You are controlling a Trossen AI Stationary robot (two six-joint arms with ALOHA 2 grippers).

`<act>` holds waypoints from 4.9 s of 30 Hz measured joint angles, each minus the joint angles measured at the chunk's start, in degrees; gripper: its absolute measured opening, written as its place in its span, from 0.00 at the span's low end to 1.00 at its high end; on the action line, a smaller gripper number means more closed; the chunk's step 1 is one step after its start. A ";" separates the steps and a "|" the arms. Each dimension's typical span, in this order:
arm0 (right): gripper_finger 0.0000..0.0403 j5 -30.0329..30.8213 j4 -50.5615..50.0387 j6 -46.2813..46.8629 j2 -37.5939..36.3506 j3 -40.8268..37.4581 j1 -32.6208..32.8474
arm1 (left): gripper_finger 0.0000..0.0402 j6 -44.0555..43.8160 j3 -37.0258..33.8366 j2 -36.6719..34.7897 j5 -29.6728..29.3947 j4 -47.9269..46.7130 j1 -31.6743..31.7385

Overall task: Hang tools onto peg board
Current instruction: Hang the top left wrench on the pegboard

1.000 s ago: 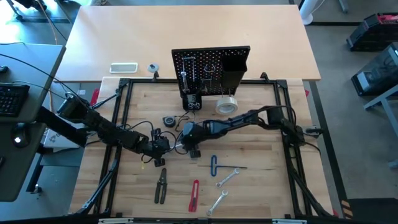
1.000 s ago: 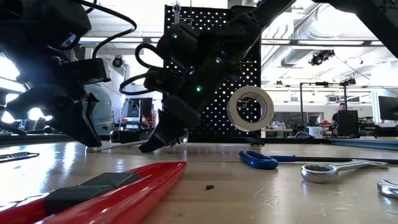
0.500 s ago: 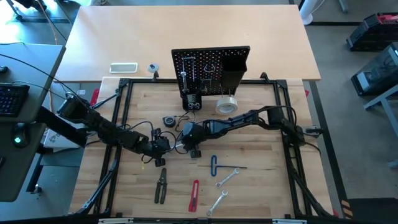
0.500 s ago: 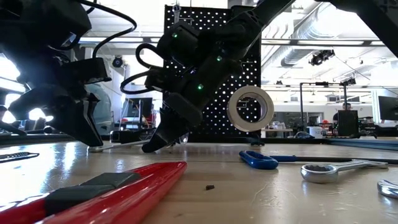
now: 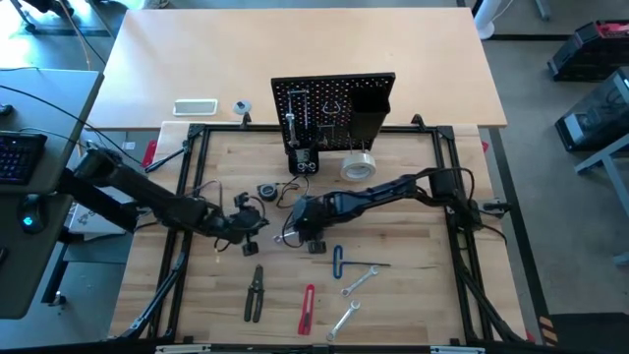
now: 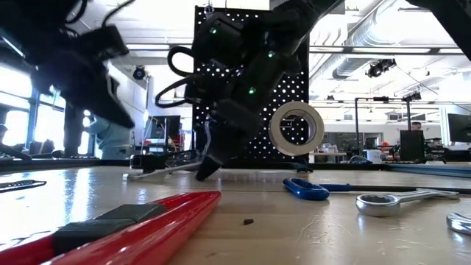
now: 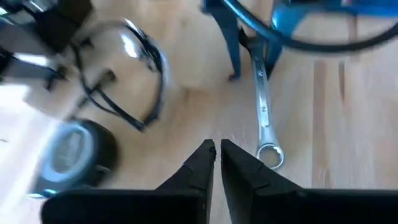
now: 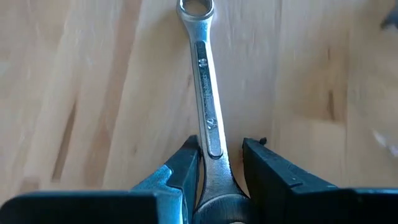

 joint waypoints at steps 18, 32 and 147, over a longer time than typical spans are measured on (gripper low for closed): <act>0.25 18.48 -9.11 3.91 -8.09 0.08 2.47 | 0.25 1.76 0.09 -22.55 -10.99 -5.79 0.00; 0.25 42.48 -13.08 3.83 -20.29 0.23 5.67 | 0.30 2.07 0.09 -22.71 -16.50 -7.17 0.00; 0.25 61.29 54.21 -36.23 -20.63 -14.63 12.24 | 0.30 16.55 0.28 16.35 2.09 84.56 11.30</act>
